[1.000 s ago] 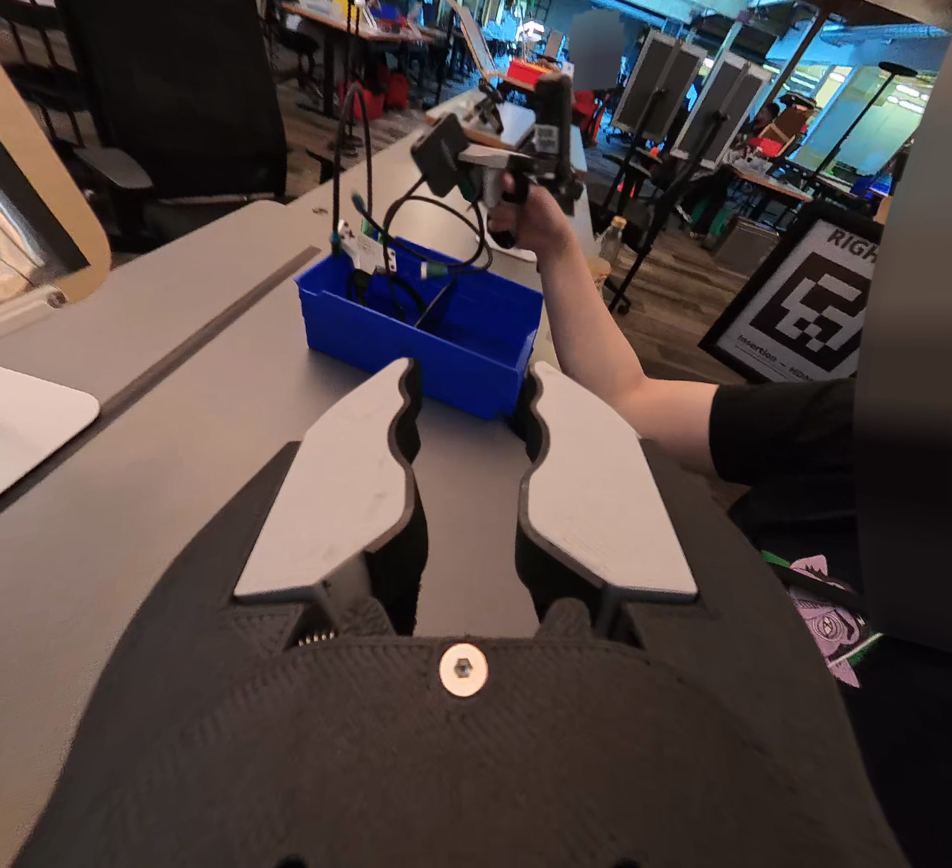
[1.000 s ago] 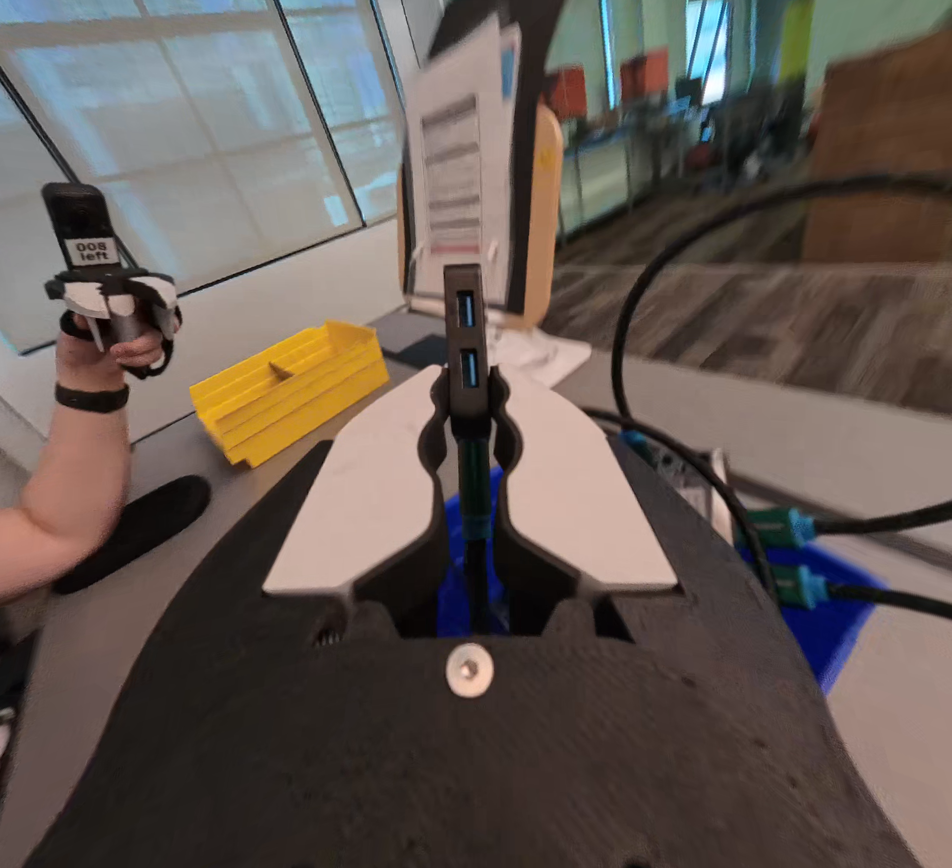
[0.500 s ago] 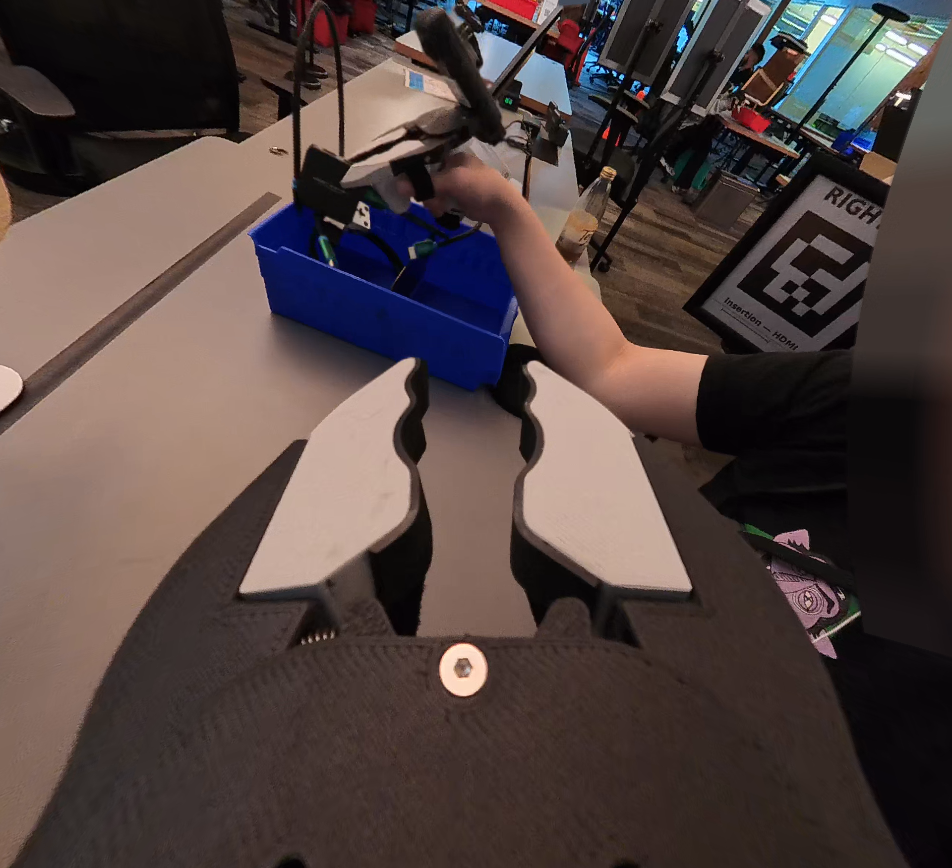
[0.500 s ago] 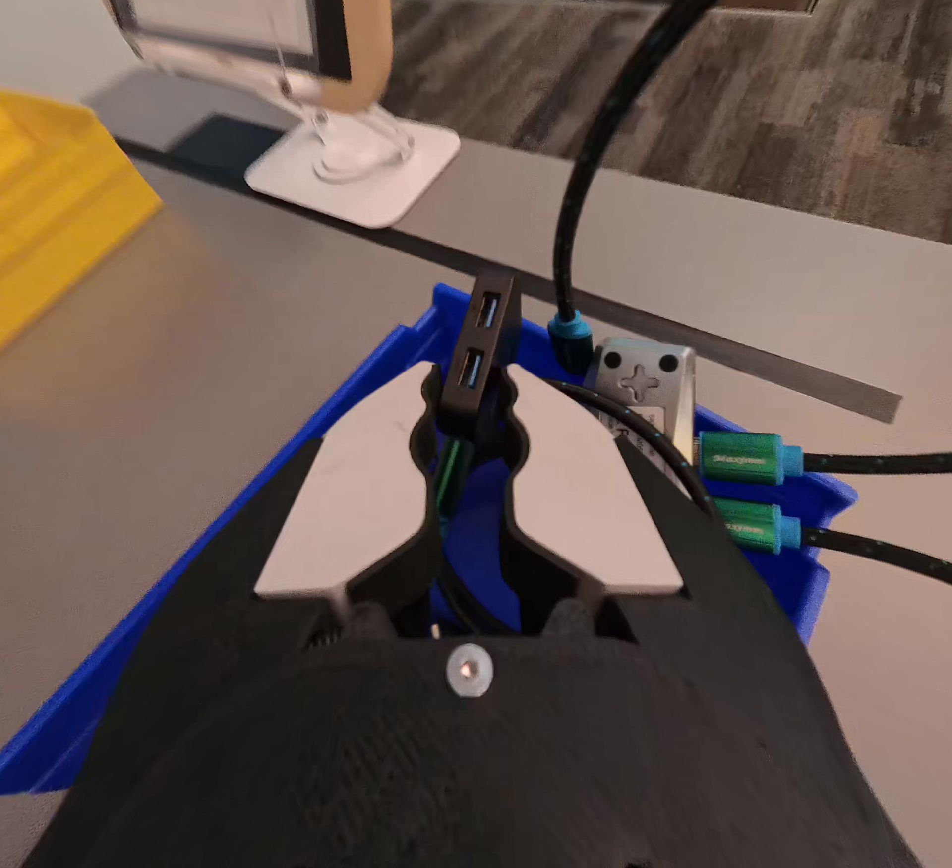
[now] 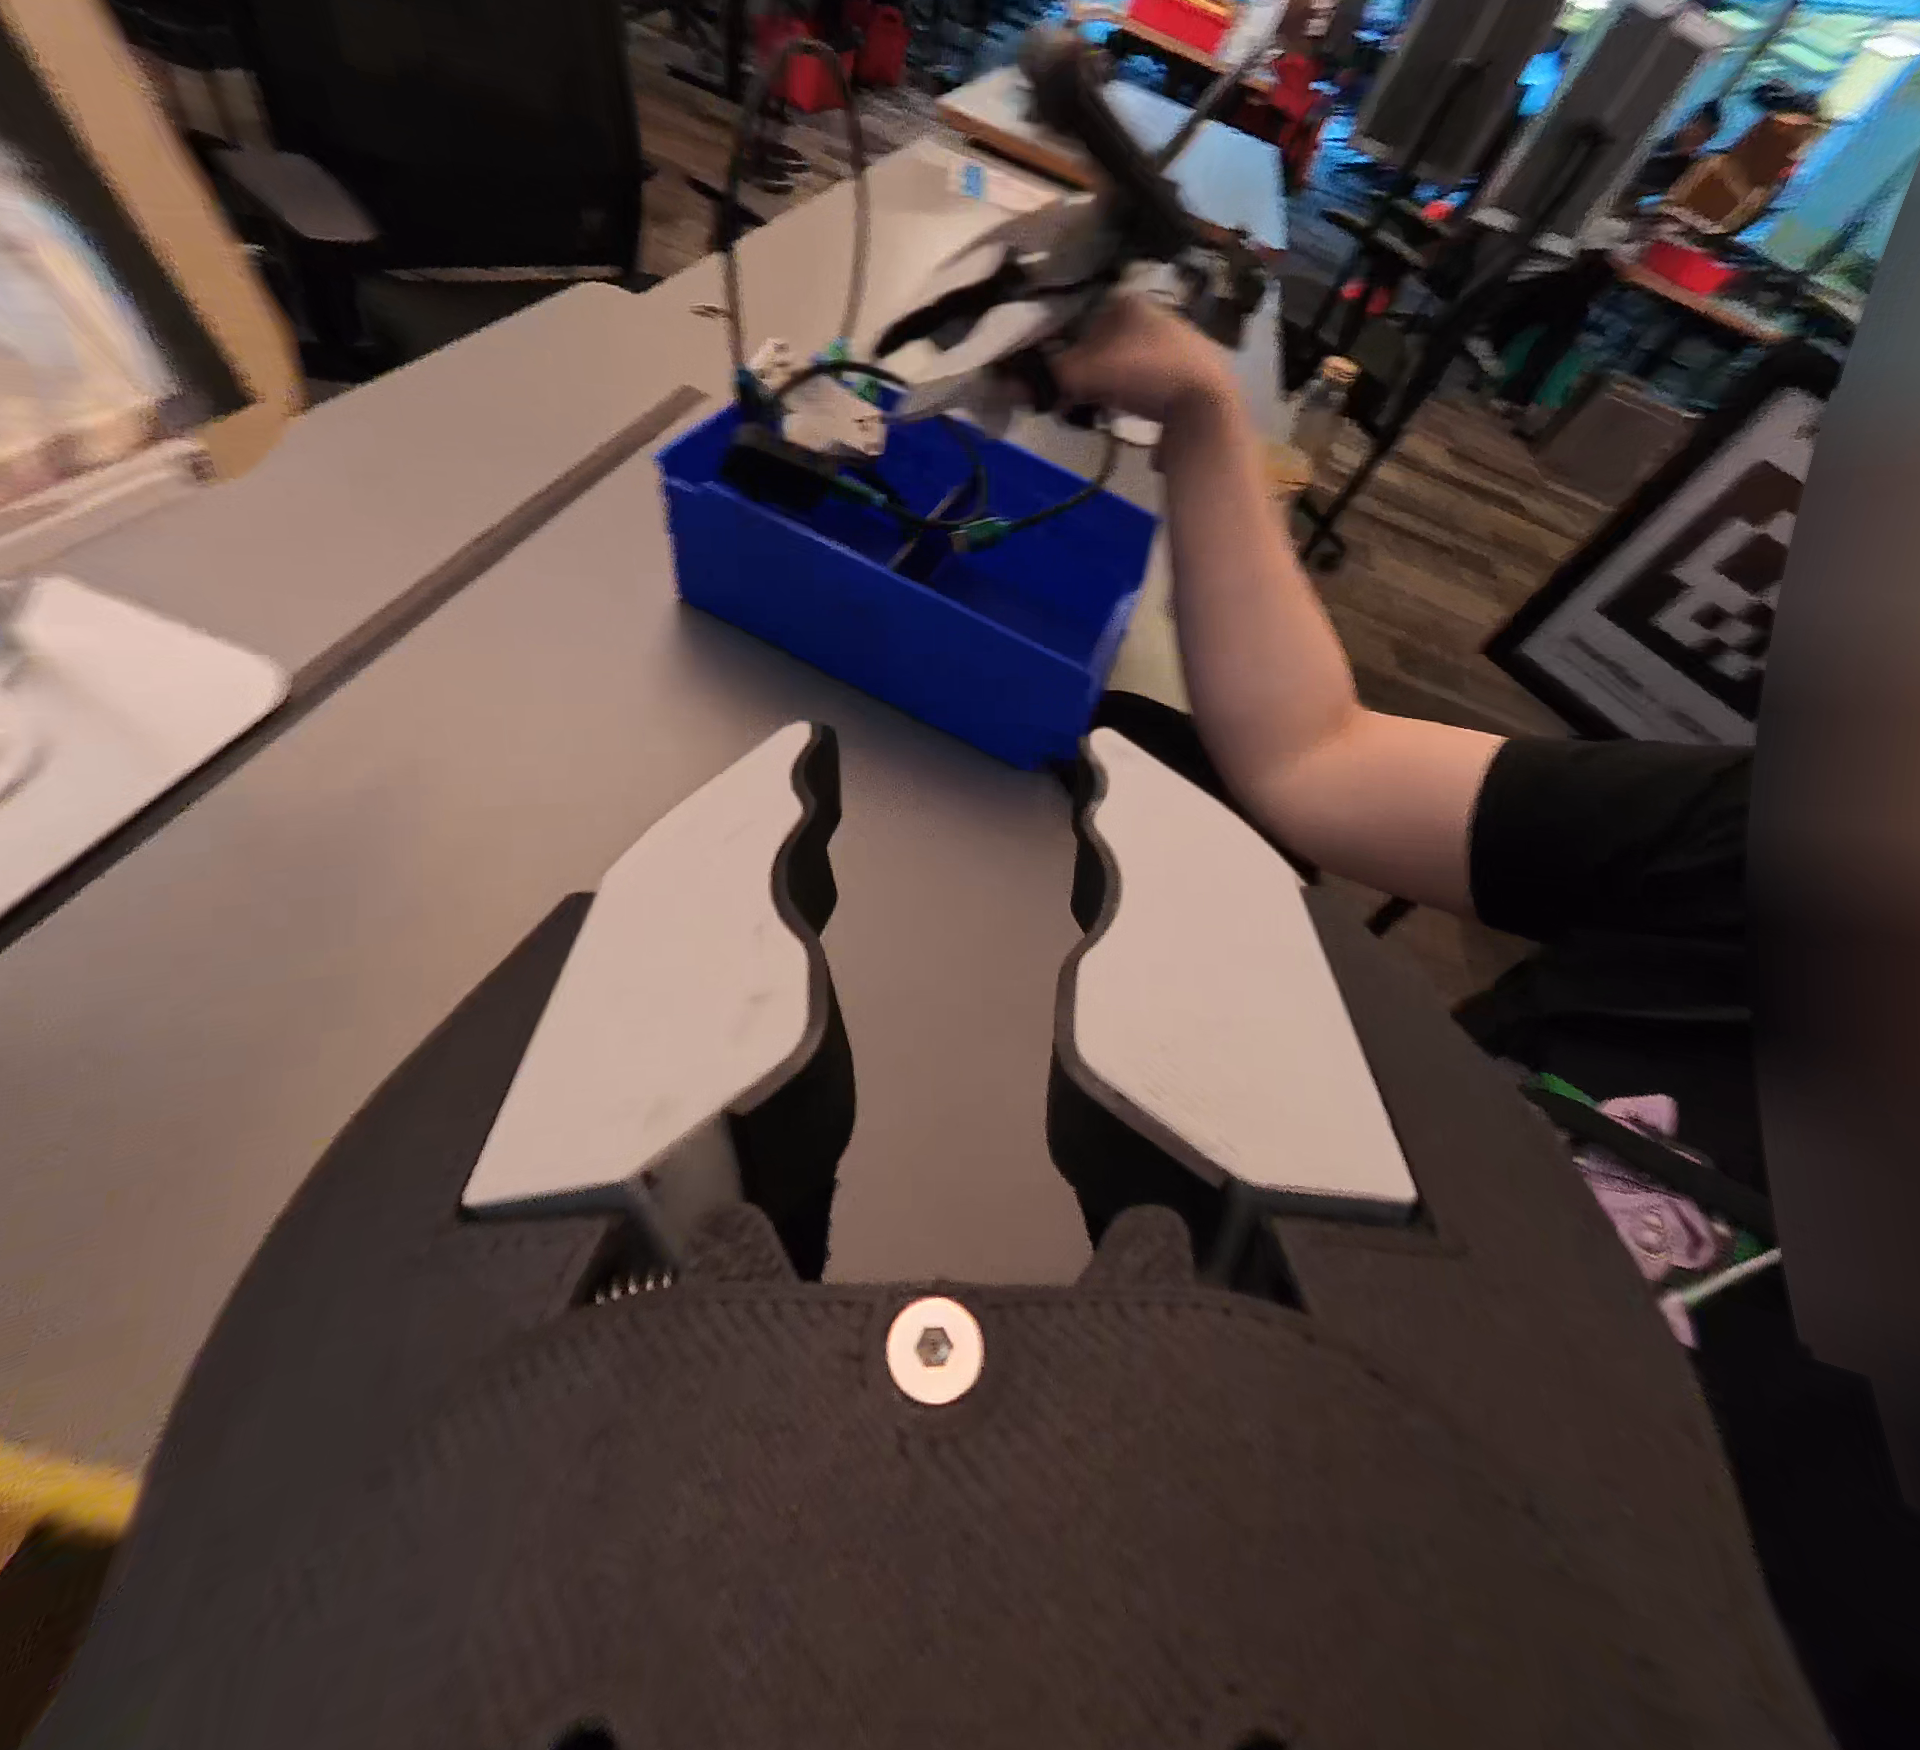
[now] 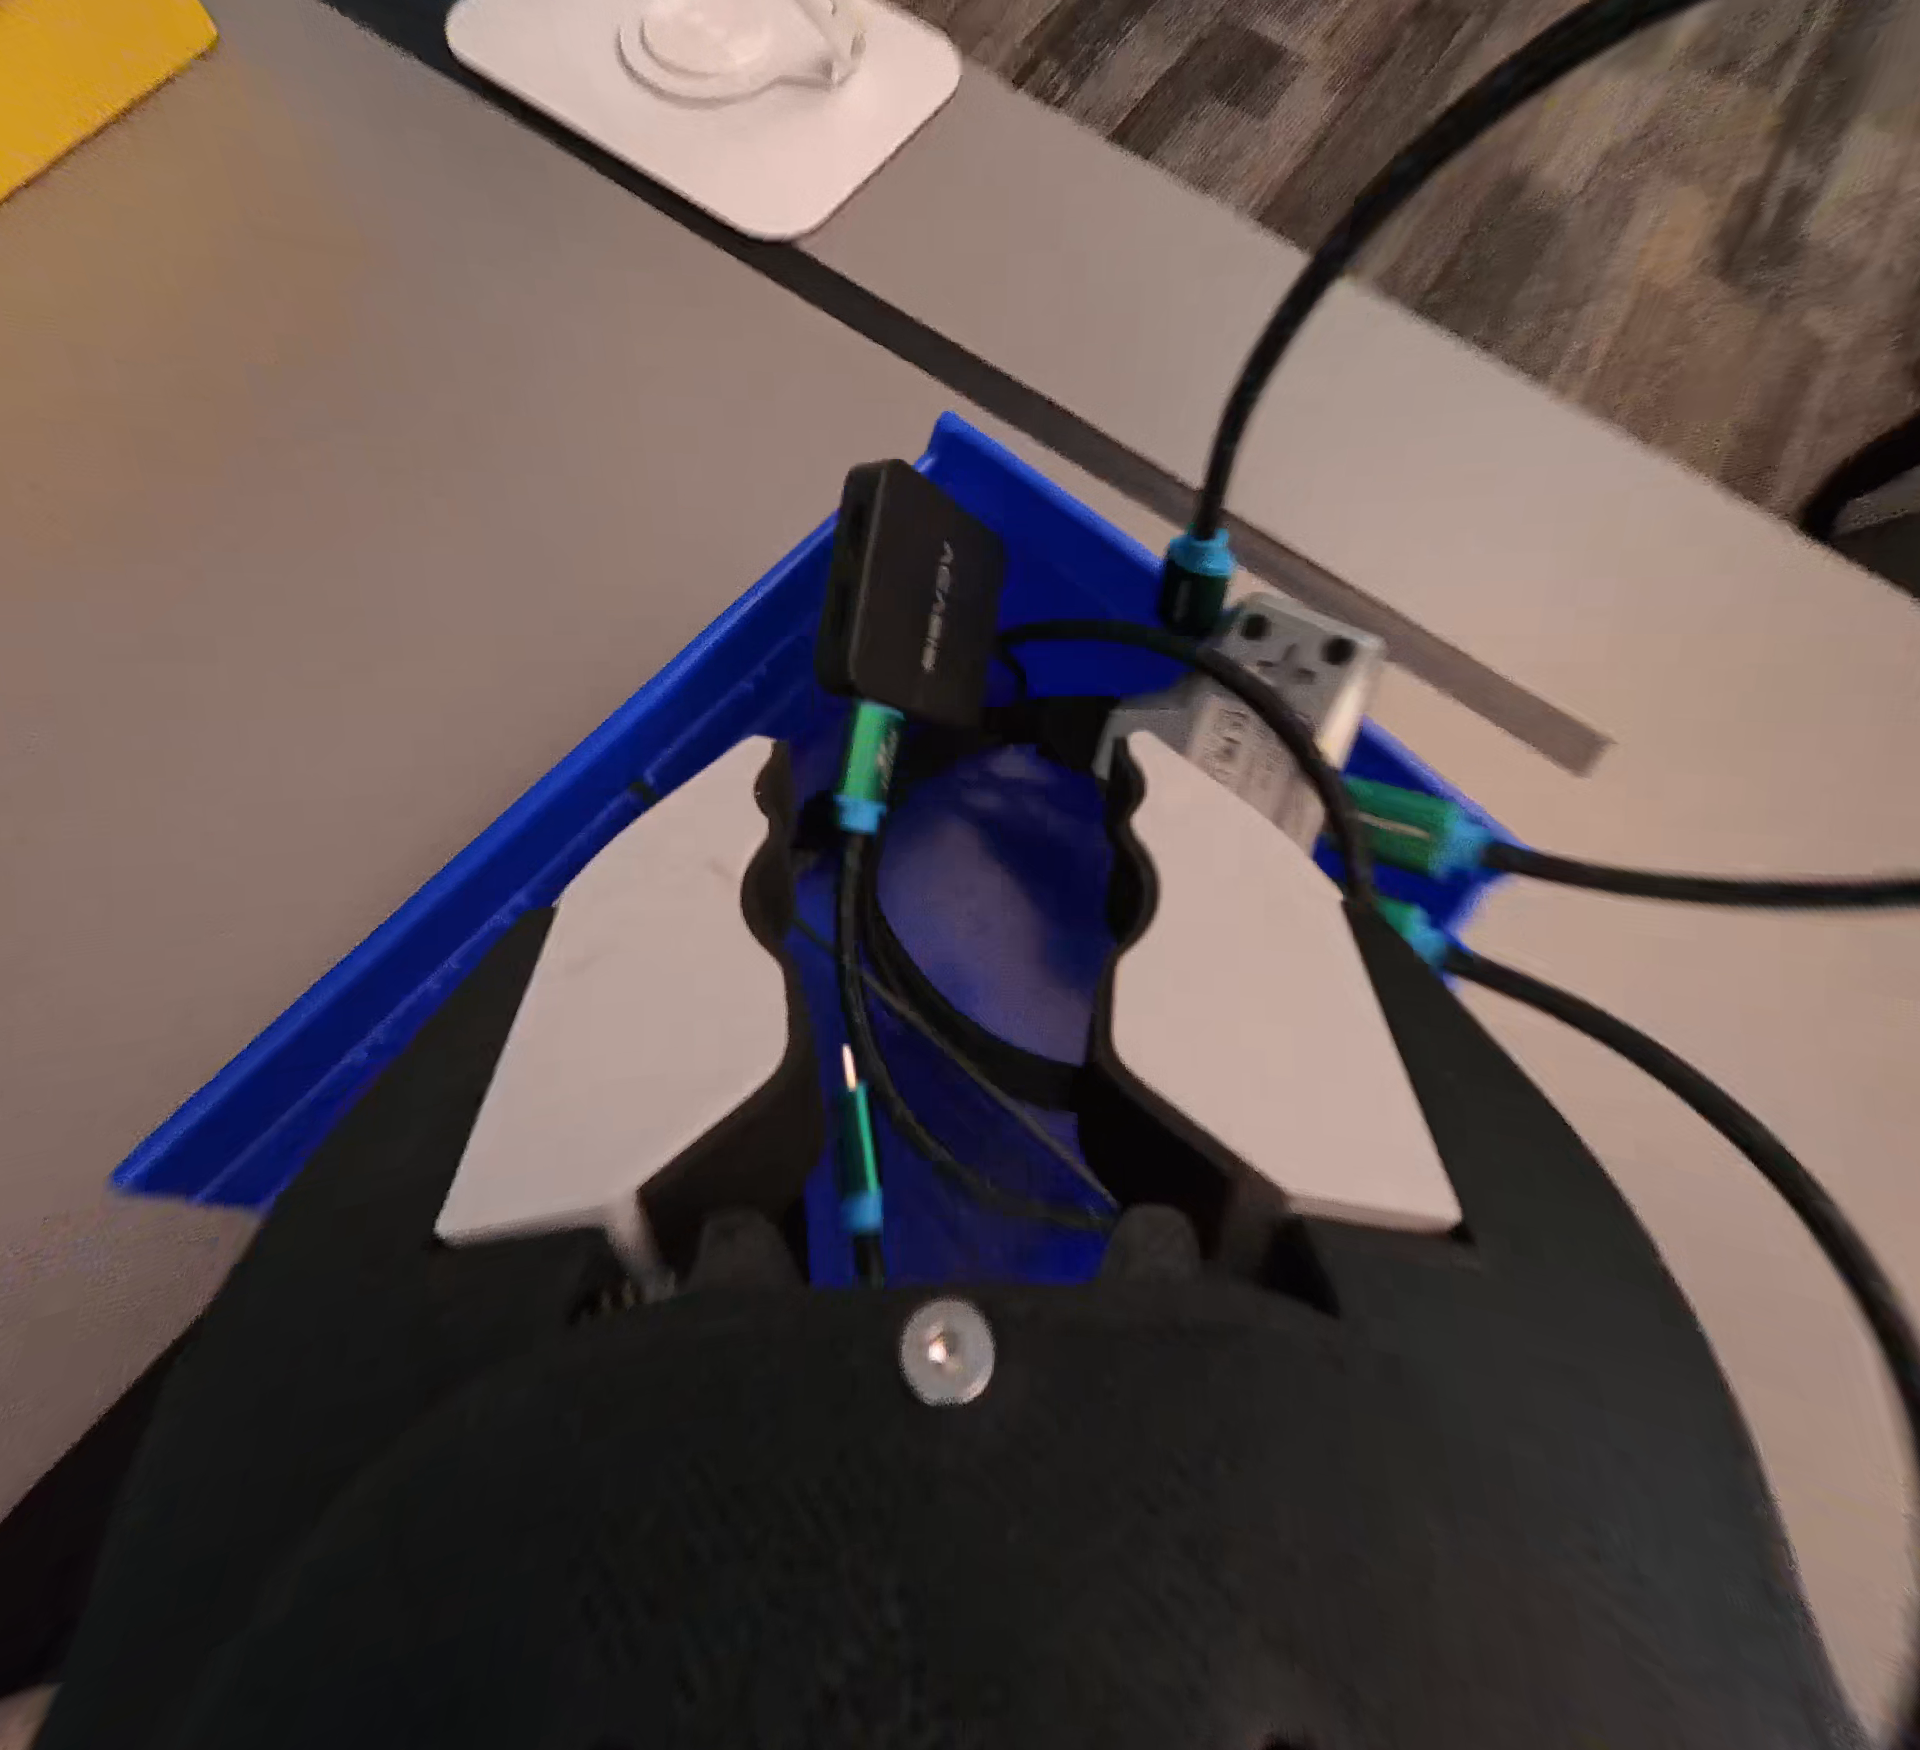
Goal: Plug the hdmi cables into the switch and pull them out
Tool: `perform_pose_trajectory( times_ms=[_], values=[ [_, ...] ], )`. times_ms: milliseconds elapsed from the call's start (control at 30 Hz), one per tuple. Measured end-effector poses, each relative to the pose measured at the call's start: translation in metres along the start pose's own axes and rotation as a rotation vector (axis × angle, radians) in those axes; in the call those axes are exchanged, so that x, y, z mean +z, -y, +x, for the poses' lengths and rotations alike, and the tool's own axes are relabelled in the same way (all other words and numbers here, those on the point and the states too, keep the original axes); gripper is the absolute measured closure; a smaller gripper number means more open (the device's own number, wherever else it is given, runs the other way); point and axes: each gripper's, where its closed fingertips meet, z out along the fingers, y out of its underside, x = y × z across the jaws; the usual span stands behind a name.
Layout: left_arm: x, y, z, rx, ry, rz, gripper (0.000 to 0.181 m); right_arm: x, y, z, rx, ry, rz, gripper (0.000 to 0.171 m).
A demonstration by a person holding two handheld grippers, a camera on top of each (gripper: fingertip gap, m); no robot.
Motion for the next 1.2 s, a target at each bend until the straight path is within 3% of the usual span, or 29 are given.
perform_pose_trajectory(
  times_ms=[67,167,300,367,500,800,1000,1200],
  values=[
    [-0.020,-0.001,-0.022,0.022,0.171,-0.005,0.138,-0.040,0.005,0.008,-0.010,-0.099,0.080,0.110],
    [-0.062,-0.004,-0.077,0.092,0.588,-0.037,0.134,-0.098,-0.008,0.035,0.088,-0.308,0.133,0.111],
    [-0.128,0.008,-0.133,0.170,1.128,0.008,0.130,-0.144,-0.083,0.065,0.345,-0.515,-0.058,0.110],
    [-0.148,0.011,-0.144,0.180,1.273,0.041,0.128,-0.151,-0.115,0.061,0.477,-0.492,-0.145,0.111],
    [-0.188,0.003,-0.158,0.148,1.525,0.029,0.106,-0.131,-0.136,0.023,0.620,-0.199,-0.196,0.117],
    [-0.216,-0.009,-0.163,0.094,1.611,0.013,0.094,-0.095,-0.192,0.015,0.724,-0.079,-0.480,0.113],
    [-0.220,-0.017,-0.168,0.054,1.582,-0.008,0.092,-0.089,-0.190,0.011,0.740,-0.024,-0.467,0.114],
    [-0.271,-0.094,-0.178,-0.367,1.504,-0.111,0.090,-0.091,-0.197,0.003,0.751,-0.005,-0.497,0.112]
  ],
)
